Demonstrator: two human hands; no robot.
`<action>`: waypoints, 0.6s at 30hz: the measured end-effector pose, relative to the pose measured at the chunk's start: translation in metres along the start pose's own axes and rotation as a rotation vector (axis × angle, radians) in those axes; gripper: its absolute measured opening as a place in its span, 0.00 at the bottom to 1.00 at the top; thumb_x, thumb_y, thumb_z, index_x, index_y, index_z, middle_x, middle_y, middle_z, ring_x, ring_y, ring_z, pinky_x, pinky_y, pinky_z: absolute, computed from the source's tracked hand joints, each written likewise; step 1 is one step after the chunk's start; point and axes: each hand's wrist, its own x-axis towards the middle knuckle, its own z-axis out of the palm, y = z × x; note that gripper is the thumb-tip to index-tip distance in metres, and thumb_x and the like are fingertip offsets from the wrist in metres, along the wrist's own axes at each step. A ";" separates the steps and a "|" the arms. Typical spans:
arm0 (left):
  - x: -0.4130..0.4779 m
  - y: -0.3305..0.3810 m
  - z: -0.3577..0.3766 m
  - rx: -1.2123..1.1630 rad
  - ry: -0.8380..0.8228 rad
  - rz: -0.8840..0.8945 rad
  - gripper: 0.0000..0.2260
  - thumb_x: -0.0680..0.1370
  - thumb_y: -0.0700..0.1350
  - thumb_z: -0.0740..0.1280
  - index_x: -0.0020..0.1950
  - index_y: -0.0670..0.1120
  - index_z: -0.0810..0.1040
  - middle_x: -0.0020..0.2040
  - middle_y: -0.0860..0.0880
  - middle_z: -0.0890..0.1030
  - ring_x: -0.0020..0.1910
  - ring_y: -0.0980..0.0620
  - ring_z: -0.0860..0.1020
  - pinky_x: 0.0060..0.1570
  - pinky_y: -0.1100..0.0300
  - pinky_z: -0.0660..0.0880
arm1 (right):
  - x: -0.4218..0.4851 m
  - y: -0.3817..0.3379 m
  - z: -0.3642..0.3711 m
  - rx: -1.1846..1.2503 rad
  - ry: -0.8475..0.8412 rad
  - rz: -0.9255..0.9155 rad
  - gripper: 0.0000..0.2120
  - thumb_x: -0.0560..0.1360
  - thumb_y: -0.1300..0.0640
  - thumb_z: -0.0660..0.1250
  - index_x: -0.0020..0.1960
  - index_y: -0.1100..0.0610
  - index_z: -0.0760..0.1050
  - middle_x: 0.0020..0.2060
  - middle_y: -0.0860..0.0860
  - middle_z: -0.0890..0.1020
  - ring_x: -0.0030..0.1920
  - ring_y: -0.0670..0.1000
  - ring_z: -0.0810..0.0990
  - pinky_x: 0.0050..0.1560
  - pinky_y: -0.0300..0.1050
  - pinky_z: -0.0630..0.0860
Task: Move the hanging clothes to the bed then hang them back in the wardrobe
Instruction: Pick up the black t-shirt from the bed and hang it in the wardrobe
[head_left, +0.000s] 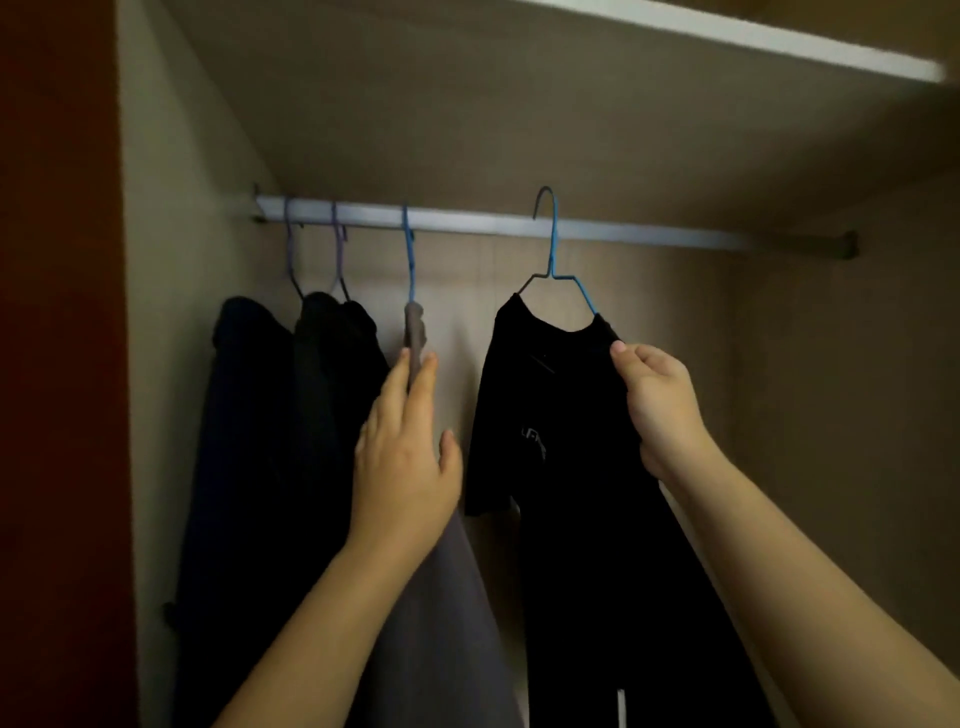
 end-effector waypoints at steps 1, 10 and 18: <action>0.001 -0.001 0.000 0.005 0.000 0.016 0.26 0.74 0.40 0.60 0.72 0.46 0.60 0.74 0.45 0.60 0.71 0.44 0.63 0.66 0.50 0.63 | 0.008 0.000 0.008 0.020 0.000 -0.017 0.14 0.78 0.56 0.59 0.34 0.56 0.71 0.24 0.50 0.72 0.26 0.48 0.69 0.29 0.40 0.66; 0.000 -0.007 -0.010 -0.018 -0.042 0.031 0.27 0.75 0.36 0.61 0.72 0.52 0.60 0.74 0.53 0.59 0.68 0.62 0.57 0.63 0.74 0.50 | 0.057 0.014 0.079 0.032 -0.011 -0.021 0.15 0.78 0.56 0.55 0.33 0.55 0.64 0.29 0.54 0.67 0.33 0.53 0.67 0.37 0.48 0.64; -0.001 -0.013 -0.016 -0.010 -0.085 0.009 0.27 0.76 0.39 0.61 0.72 0.53 0.57 0.73 0.56 0.58 0.68 0.66 0.54 0.60 0.82 0.48 | 0.072 0.026 0.108 -0.071 -0.058 0.050 0.18 0.78 0.56 0.56 0.29 0.55 0.60 0.27 0.51 0.65 0.28 0.51 0.64 0.31 0.44 0.60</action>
